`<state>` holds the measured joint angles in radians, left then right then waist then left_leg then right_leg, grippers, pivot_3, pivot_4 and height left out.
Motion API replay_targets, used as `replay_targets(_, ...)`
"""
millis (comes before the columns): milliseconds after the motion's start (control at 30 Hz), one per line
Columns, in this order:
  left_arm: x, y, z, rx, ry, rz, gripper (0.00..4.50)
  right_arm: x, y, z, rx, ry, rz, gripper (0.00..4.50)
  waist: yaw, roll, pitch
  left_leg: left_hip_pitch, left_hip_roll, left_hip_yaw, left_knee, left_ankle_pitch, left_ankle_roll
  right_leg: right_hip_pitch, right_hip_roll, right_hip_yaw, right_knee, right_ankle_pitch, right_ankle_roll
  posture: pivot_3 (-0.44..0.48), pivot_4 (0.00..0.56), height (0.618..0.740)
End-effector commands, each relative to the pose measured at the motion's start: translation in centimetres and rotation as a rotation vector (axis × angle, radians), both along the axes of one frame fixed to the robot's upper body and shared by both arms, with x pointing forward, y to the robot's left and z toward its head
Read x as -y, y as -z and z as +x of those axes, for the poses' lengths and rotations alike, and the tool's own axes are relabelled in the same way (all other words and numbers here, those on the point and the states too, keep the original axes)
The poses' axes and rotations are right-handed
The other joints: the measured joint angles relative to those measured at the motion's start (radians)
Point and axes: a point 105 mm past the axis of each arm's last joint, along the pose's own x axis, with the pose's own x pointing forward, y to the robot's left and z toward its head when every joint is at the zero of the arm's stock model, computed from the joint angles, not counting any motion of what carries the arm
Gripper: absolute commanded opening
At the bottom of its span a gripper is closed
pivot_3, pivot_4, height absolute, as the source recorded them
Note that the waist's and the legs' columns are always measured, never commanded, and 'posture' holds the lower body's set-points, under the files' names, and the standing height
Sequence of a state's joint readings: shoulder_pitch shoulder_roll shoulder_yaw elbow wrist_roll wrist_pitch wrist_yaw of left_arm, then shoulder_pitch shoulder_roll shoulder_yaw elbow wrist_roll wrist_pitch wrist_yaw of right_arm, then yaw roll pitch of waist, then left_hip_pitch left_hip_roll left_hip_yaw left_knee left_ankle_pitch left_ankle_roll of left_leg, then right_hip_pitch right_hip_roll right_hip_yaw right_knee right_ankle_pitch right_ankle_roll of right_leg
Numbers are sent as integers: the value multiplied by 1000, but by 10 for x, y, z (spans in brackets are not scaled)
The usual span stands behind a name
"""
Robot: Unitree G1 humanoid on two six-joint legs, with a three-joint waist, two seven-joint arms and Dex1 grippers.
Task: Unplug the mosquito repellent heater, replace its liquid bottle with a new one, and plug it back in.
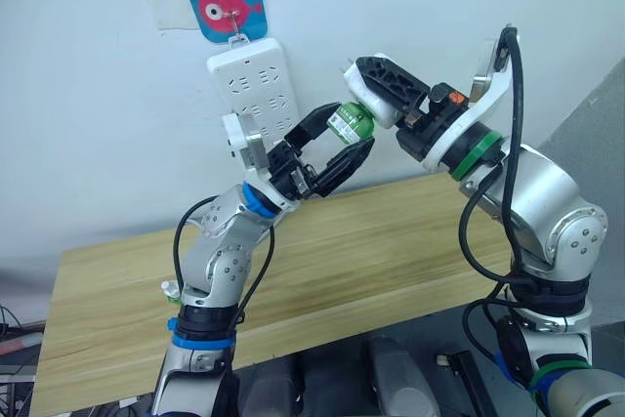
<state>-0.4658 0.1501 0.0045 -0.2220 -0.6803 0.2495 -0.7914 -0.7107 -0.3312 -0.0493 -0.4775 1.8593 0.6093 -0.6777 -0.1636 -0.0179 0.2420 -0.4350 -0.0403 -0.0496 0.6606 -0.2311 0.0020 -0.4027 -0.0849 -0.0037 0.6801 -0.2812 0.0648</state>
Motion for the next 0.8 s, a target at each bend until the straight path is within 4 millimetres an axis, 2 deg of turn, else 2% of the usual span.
replay_targets(33,4,-9,-5,47,17,-16,4477,-3,-15,-11,66,-28,27,2998,-1,0,0,0,0,0,0,0,0,0,0,0,0,0,0,-277,265,734)
replay_targets(67,4,-10,-4,50,20,-19,4477,-3,-15,-11,65,-28,27,2998,0,0,0,0,0,0,0,0,0,0,0,0,0,0,0,-277,265,734)
replay_targets(300,4,-12,-2,56,16,-29,2327,-2,-14,-10,61,-21,26,2998,0,-1,1,0,0,0,0,0,0,0,0,0,0,0,0,-277,265,734)
replay_targets(800,3,-11,-2,67,12,-16,2269,-1,-13,-9,53,-15,24,2998,0,-1,3,0,0,0,0,0,0,0,0,0,0,0,0,-277,266,734)
